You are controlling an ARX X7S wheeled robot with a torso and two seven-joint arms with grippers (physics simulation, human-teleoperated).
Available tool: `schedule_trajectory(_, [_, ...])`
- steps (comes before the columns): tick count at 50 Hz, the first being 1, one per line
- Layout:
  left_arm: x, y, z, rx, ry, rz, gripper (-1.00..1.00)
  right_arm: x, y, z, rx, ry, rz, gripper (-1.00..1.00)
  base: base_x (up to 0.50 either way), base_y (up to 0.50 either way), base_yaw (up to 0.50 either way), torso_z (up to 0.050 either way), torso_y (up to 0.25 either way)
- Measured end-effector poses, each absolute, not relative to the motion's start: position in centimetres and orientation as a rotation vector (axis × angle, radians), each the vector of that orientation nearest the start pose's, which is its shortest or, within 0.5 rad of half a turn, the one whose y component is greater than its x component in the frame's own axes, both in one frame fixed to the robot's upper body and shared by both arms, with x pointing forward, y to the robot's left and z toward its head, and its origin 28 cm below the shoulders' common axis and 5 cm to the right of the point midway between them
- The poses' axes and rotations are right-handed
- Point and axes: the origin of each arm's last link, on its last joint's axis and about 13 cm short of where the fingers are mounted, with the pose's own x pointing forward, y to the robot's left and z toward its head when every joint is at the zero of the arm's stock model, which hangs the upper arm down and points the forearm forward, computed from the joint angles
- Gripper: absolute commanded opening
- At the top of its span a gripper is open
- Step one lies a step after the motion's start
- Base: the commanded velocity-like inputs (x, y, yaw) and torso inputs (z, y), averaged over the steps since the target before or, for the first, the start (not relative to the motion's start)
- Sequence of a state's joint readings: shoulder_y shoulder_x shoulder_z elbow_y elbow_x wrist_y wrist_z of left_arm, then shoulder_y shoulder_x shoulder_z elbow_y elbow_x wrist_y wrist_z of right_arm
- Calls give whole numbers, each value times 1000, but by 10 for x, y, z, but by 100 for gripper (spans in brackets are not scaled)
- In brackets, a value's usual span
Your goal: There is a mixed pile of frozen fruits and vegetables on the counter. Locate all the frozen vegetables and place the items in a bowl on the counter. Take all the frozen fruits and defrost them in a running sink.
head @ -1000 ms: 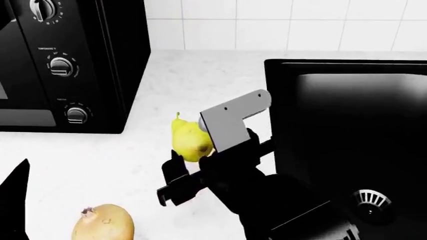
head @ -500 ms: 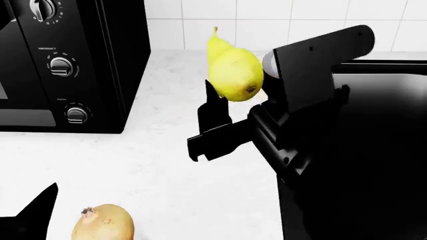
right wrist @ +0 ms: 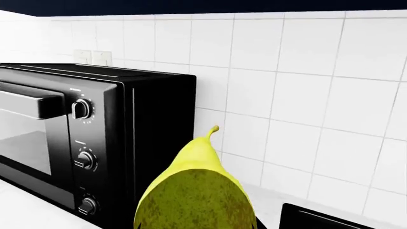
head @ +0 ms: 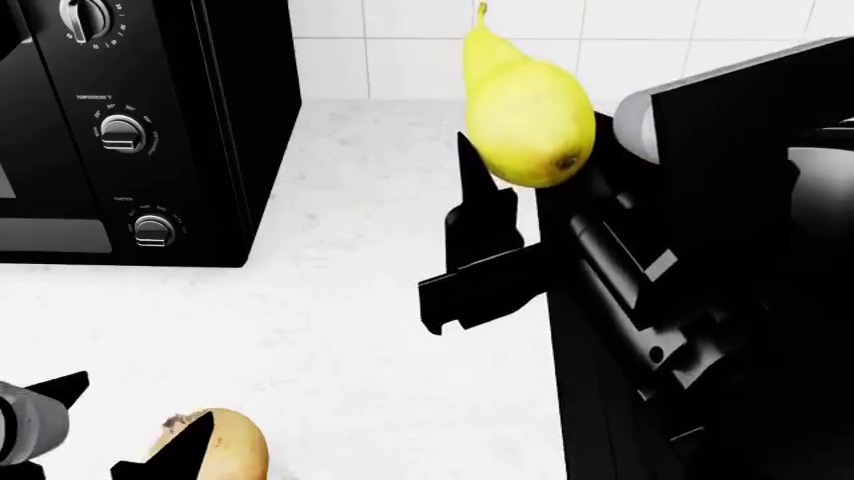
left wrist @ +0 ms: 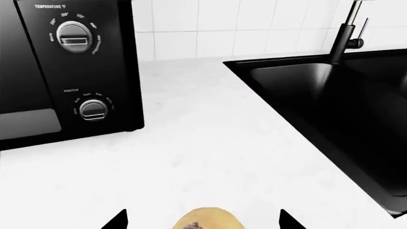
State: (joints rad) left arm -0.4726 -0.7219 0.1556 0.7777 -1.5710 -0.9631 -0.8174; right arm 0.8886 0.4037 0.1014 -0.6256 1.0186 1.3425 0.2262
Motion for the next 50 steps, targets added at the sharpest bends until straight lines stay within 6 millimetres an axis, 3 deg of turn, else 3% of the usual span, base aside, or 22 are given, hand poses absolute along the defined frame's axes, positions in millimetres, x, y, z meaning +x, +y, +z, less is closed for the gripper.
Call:
schedule_trajectory(16, [174,216,178,-32,325,-392,100,237,-130,271,-52,-118,428,-100,0,0,0,0,0])
schedule_trajectory(50, [198,209,140,-9,429,-377,100,235,-129,260,-56,-88,445,-100,0,0,0,0,0])
